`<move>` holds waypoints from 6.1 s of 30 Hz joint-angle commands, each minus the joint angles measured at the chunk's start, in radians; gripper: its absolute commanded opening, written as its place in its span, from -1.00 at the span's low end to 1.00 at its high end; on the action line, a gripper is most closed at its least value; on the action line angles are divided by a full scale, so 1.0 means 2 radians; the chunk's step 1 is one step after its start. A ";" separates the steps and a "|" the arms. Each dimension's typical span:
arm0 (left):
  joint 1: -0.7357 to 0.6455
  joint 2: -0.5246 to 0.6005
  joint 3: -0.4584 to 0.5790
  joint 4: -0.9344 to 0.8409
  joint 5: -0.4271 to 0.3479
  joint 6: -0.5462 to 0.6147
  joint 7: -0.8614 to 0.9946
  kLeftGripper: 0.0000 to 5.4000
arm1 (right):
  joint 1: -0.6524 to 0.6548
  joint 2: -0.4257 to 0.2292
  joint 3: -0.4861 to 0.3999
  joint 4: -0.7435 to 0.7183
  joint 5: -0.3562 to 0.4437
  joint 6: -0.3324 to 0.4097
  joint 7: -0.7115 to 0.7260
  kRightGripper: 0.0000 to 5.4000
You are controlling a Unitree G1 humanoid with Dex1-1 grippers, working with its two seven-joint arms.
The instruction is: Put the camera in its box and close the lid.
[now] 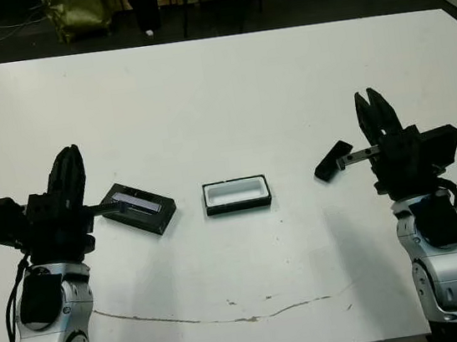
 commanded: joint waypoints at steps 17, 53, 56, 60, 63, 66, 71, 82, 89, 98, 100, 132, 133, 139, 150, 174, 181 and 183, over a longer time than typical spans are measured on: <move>0.013 -0.004 -0.020 0.001 0.011 0.004 0.008 -1.00 | -0.046 -0.064 -0.015 0.002 0.005 0.026 0.047 -0.99; 0.027 -0.001 -0.023 -0.010 0.016 0.009 0.008 -1.00 | -0.491 -0.181 0.218 0.612 -0.215 -0.040 0.295 -0.99; 0.026 0.000 -0.025 -0.006 0.018 0.003 0.005 -1.00 | -0.493 -0.181 0.222 0.631 -0.215 -0.054 0.315 -0.99; 0.026 -0.001 -0.027 -0.006 0.022 0.001 0.004 -1.00 | -0.489 -0.184 0.238 0.640 -0.234 -0.073 0.324 -0.99; 0.028 -0.001 -0.029 -0.008 0.025 0.001 0.005 -1.00 | -0.491 -0.179 0.249 0.655 -0.247 -0.061 0.331 -0.99; 0.029 -0.004 -0.029 -0.011 0.025 0.006 0.007 -1.00 | -0.490 -0.173 0.247 0.665 -0.246 -0.050 0.335 -0.99; 0.031 -0.003 -0.029 -0.011 0.029 0.005 0.007 -1.00 | -0.486 -0.167 0.246 0.676 -0.244 -0.044 0.333 -0.99; 0.033 -0.004 -0.032 -0.011 0.029 0.005 0.006 -1.00 | -0.481 -0.155 0.252 0.694 -0.248 -0.050 0.333 -0.99; 0.033 -0.005 -0.031 -0.014 0.028 0.011 0.009 -1.00 | -0.480 -0.151 0.254 0.701 -0.249 -0.058 0.339 -0.99; 0.031 -0.005 -0.032 -0.012 0.030 0.006 0.009 -1.00 | -0.477 -0.154 0.246 0.703 -0.239 -0.049 0.356 -0.99; 0.032 -0.004 -0.031 -0.012 0.030 0.005 0.008 -1.00 | -0.476 -0.155 0.245 0.703 -0.237 -0.043 0.364 -0.99; 0.033 -0.005 -0.031 -0.013 0.034 0.005 0.007 -1.00 | -0.447 -0.195 0.246 0.667 -0.239 -0.045 0.413 -0.99; 0.034 -0.006 -0.031 -0.014 0.034 0.005 0.008 -1.00 | -0.446 -0.196 0.248 0.666 -0.241 -0.046 0.414 -0.99; 0.034 -0.008 -0.032 -0.017 0.031 0.010 0.009 -1.00 | -0.440 -0.198 0.252 0.664 -0.246 -0.051 0.416 -0.99; 0.036 -0.007 -0.032 -0.018 0.035 0.008 0.010 -1.00 | -0.421 -0.212 0.250 0.626 -0.240 -0.031 0.437 -0.99; 0.037 -0.007 -0.029 -0.018 0.033 0.006 0.009 -1.00 | -0.341 -0.278 0.219 0.524 -0.189 -0.032 0.516 -0.99; 0.038 -0.007 -0.030 -0.021 0.032 0.008 0.009 -1.00 | -0.313 -0.290 0.207 0.495 -0.161 -0.028 0.535 -0.99; 0.039 -0.007 -0.030 -0.022 0.034 0.009 0.010 -1.00 | -0.307 -0.294 0.206 0.486 -0.156 -0.030 0.538 -0.99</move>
